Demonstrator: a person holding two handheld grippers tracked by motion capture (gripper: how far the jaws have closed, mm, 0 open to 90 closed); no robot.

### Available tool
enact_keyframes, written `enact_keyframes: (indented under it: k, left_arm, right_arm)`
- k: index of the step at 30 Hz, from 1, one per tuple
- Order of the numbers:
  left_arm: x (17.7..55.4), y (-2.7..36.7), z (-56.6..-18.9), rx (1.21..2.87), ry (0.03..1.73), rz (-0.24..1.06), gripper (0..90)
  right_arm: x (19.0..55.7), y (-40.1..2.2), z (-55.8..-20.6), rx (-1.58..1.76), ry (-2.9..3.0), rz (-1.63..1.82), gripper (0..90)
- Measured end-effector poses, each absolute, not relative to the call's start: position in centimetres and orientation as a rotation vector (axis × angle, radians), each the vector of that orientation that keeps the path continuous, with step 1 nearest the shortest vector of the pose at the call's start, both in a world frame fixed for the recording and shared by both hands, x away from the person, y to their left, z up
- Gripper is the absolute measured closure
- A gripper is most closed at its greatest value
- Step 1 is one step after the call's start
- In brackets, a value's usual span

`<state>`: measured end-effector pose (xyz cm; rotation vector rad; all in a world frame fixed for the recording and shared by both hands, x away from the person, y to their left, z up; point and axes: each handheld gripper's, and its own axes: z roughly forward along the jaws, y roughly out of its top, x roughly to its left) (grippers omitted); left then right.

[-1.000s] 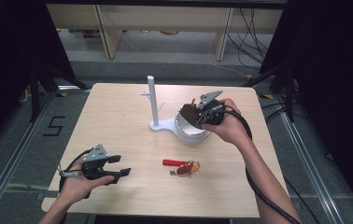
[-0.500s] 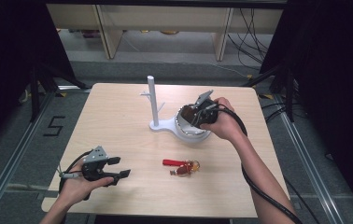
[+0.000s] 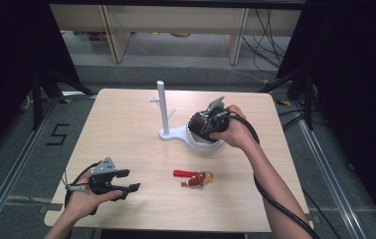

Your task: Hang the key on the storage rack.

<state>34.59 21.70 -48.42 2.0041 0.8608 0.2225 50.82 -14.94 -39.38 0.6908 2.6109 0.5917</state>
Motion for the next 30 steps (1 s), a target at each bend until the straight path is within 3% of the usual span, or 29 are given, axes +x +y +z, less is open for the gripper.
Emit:
enact_keyframes:
  k: [2, 13, 24, 30]
  left_arm:
    - [34.5, 21.7, -48.3, 2.014, 0.858, 0.222, 29.8]
    - [34.5, 21.3, -48.0, 1.99, 0.845, 0.238, 30.5]
    - [35.7, 20.9, -47.6, 1.976, 0.826, 0.271, 37.8]
    - [35.6, 20.4, -47.0, 1.972, 0.804, 0.267, 38.3]
  right_arm:
    - [50.9, -15.5, -39.1, 0.77, 2.59, 0.644, 52.4]
    - [49.6, -17.5, -37.8, 0.852, 2.467, 0.749, 52.7]
    - [46.4, -21.2, -38.2, 1.097, 2.503, 0.778, 76.1]
    - [45.8, -22.4, -39.5, 1.248, 2.524, 0.772, 81.4]
